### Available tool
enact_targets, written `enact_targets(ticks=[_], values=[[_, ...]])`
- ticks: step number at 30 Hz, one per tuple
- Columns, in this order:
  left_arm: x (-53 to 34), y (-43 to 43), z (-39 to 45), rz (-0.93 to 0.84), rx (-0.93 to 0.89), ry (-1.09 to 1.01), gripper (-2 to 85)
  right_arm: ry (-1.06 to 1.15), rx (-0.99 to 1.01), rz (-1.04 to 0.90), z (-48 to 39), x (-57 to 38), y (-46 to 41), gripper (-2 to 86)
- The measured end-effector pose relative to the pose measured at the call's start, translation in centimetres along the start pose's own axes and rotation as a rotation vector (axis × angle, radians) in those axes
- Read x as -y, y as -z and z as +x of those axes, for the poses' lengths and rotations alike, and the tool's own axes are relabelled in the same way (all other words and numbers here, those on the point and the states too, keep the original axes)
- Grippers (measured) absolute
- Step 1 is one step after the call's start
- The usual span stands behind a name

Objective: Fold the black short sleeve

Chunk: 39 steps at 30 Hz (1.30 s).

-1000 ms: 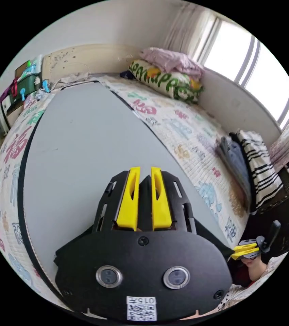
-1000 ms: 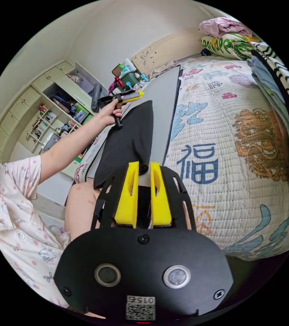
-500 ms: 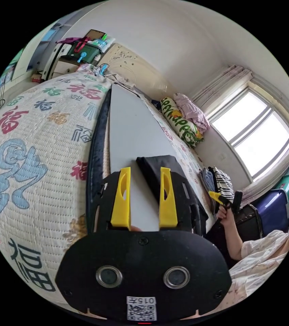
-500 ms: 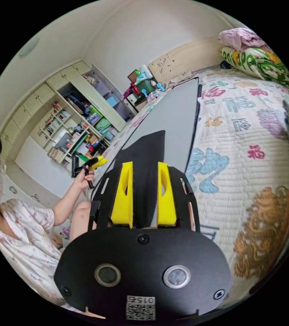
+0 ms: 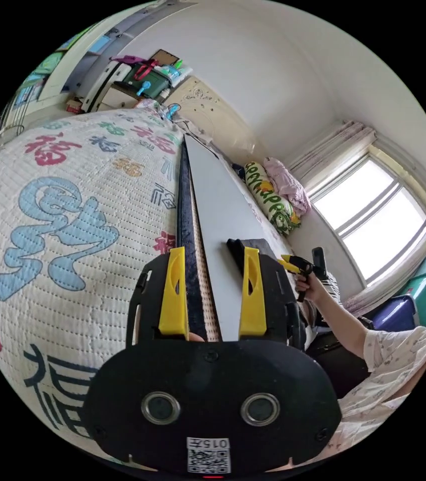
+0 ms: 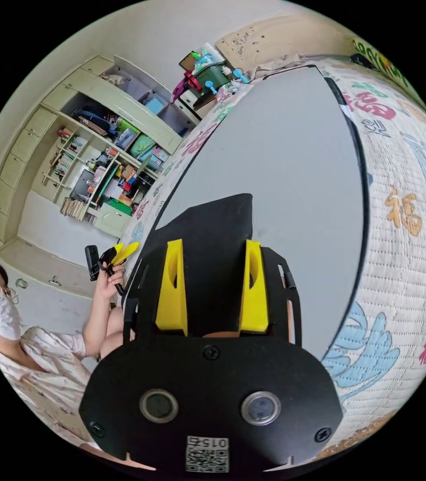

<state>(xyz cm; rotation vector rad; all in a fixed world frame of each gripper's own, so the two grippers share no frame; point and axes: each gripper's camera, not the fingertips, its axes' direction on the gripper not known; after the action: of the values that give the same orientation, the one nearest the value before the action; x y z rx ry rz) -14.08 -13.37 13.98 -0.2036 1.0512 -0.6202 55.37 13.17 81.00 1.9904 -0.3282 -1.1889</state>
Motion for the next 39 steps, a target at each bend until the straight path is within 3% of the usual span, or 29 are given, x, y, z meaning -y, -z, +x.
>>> enact_targets(ticks=[7, 15, 18, 22, 26, 30, 39], values=[[-3.3, -1.3, -9.1, 0.044, -0.17, 0.251, 16.4, 0.155, -0.248, -0.023, -7.1, 0.5, -14.9, 13.0], [-4.3, -1.5, -12.7, 0.045, -0.197, 0.267, 16.2, 0.232, -0.523, -0.045, -15.2, 1.4, -29.7, 13.4], [-3.8, -1.6, -13.1, 0.025, -0.162, 0.246, 15.6, 0.159, -0.458, -0.02, -16.4, 2.2, -32.8, 13.5], [-2.9, -1.3, -13.3, 0.005, -0.046, 0.227, 11.6, -0.008, -0.225, 0.045, -15.8, 3.0, -34.9, 12.1], [-2.5, -0.3, -15.9, 0.03, -0.071, 0.299, 6.9, -0.075, -0.078, 0.008, -15.4, 4.3, -36.0, 13.3], [-0.8, 0.9, -16.3, 0.034, -0.033, 0.285, 5.6, -0.069, -0.062, 0.026, -16.7, 6.0, -36.0, 13.5], [3.8, 3.8, -19.5, 0.082, -0.119, 0.314, 2.2, 0.009, -0.075, -0.166, -24.5, 10.3, -44.8, 10.4]])
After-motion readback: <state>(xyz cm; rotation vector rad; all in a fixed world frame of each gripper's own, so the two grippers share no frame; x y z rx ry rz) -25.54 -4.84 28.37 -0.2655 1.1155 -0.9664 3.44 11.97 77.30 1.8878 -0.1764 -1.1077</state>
